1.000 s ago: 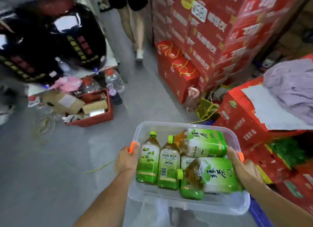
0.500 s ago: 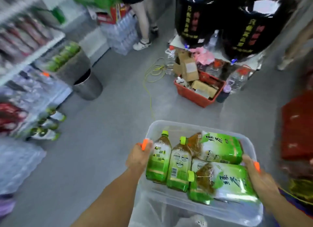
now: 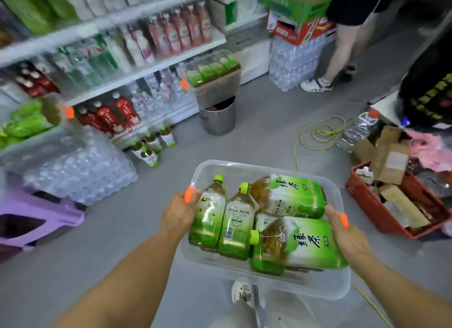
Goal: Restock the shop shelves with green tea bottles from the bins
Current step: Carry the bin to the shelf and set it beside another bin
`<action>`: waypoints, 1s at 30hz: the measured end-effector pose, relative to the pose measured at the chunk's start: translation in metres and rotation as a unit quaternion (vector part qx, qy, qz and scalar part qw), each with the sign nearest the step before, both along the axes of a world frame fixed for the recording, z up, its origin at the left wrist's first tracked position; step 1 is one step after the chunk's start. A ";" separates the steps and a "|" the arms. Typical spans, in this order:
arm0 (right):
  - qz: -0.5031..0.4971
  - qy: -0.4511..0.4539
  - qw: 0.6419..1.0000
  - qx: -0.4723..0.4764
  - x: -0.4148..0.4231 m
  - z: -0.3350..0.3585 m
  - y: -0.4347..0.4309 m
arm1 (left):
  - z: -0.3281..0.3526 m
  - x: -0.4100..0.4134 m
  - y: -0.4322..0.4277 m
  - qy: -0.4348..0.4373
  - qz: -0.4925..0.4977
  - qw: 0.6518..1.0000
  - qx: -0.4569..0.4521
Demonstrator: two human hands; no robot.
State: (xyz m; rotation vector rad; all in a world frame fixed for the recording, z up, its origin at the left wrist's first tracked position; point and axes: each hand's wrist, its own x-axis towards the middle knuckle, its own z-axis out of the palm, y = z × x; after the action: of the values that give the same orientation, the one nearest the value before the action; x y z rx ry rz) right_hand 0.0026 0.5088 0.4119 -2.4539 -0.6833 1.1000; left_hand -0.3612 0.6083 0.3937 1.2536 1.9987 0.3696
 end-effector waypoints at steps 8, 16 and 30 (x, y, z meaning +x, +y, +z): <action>0.150 -0.013 0.988 -0.022 -0.058 0.002 0.153 | -0.006 -0.077 0.034 -0.004 0.135 0.991 0.010; 0.329 -0.039 0.943 -0.010 -0.182 0.002 0.253 | -0.033 -0.170 -0.008 -0.037 0.306 0.951 -0.013; 0.431 -0.002 0.902 -0.025 -0.529 -0.040 0.226 | -0.036 -0.485 -0.092 0.019 0.385 0.919 -0.081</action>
State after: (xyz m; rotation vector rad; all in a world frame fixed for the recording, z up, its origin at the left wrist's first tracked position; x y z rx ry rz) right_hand -0.5261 0.7351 0.3714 -2.1893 -1.8651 1.3886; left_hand -0.8460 0.5165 0.3579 0.3238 2.4384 0.5334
